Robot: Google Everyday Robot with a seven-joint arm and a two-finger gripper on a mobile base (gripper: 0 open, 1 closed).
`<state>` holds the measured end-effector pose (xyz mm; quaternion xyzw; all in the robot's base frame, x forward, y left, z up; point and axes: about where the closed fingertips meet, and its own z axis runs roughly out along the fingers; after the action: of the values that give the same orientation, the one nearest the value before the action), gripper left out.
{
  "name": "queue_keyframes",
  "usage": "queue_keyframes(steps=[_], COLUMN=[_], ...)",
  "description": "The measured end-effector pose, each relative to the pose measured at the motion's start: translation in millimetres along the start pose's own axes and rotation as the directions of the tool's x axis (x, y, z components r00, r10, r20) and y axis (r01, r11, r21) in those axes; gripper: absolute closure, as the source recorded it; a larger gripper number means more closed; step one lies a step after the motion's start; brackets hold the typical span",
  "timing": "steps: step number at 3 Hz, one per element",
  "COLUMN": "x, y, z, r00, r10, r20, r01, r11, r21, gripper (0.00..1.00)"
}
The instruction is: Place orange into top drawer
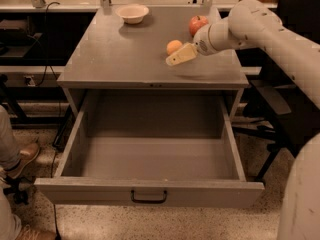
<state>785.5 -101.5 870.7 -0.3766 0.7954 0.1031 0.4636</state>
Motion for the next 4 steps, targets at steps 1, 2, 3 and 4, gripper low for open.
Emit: queue_keyframes(steps=[1, 2, 3, 4], x=[-3.5, -6.0, -5.2, -7.2], y=[-4.9, -6.3, -6.1, -3.6], z=[20.2, 33.5, 44.5, 48.7], r00=[0.999, 0.998, 0.998, 0.997], r10=[0.037, 0.050, 0.060, 0.062], r20=[0.021, 0.027, 0.026, 0.035], r01=[-0.037, -0.050, -0.060, -0.062], r11=[0.9993, 0.9988, 0.9982, 0.9980], r21=[0.001, -0.005, -0.008, -0.016], gripper=[0.00, 0.17, 0.41, 0.64])
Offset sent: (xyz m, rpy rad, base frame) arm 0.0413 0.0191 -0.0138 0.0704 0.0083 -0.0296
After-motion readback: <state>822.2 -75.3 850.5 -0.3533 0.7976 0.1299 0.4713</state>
